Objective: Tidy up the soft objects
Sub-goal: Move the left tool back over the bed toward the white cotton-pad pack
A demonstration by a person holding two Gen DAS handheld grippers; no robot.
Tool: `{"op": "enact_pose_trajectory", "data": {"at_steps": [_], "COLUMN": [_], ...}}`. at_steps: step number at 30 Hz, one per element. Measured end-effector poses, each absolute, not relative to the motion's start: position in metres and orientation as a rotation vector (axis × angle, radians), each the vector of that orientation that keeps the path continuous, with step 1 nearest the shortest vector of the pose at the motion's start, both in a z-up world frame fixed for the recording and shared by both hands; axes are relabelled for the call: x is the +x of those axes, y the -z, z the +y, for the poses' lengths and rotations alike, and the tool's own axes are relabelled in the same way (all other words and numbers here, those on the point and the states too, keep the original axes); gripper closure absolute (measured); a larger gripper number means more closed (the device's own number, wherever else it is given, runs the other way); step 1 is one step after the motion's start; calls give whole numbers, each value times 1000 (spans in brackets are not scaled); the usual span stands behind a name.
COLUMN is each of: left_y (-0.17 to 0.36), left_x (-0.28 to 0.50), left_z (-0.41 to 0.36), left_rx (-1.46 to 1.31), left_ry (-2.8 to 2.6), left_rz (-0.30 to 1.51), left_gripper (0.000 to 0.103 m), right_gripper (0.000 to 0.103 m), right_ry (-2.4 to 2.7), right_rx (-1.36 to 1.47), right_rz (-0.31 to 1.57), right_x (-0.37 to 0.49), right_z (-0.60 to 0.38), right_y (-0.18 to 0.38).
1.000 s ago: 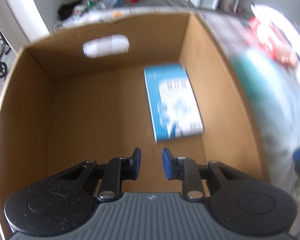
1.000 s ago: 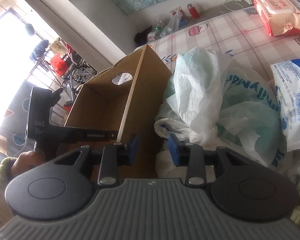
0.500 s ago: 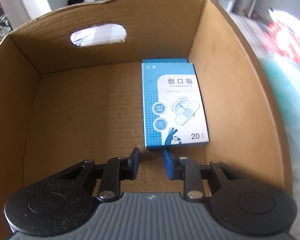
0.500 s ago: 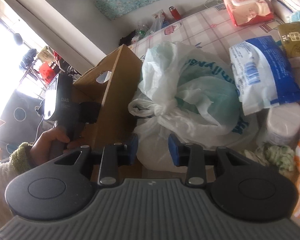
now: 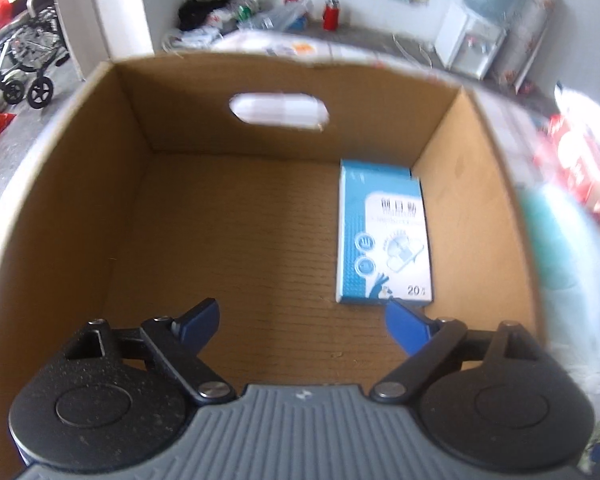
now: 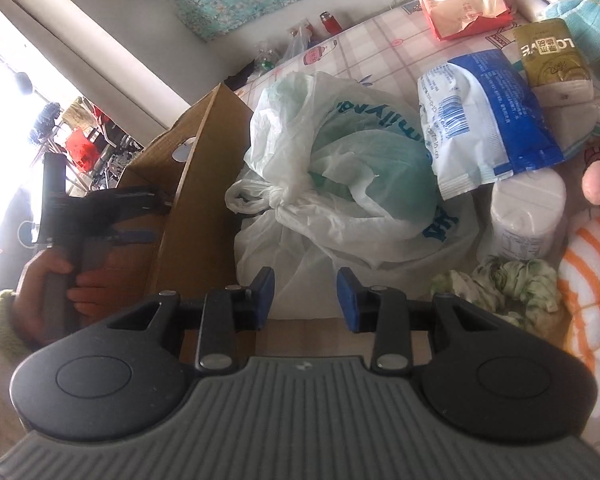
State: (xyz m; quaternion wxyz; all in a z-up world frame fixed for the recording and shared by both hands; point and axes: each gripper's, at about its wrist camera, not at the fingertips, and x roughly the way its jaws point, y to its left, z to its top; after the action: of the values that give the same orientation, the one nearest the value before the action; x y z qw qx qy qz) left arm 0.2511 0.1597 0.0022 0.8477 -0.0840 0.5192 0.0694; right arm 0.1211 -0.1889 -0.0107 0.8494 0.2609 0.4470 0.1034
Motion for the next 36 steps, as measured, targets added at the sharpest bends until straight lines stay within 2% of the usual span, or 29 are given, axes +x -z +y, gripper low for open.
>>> {"op": "enact_pose_trajectory", "data": {"at_steps": [4,10,16,28,33,36], "left_y": [-43,-100,-126,-95,-76,-62], "left_x": [226,190,170,200,223,237], "left_z": [168,155,77,-109,-145,-157], "left_rx": [-220,-310,-244,-52,-12,-12], "left_ry": [-130,-5,181,448,466,476], "left_rz": [983,795,714,760,800,836], "left_gripper": [5,4,3,6,14,24], "right_gripper": [69,69,67,66,66,66], "right_ry": [-213,-178,-109,49,105,117], "right_rx": [540,502,465,427,469,498], "right_rz": [932,863,791,715,734,750], "right_x": [115,101,85,81,102,116], "right_z": [-196,-213,-245,-340,-388,-407], "right_y": [9,-8,-20,-42,-40,-35]}}
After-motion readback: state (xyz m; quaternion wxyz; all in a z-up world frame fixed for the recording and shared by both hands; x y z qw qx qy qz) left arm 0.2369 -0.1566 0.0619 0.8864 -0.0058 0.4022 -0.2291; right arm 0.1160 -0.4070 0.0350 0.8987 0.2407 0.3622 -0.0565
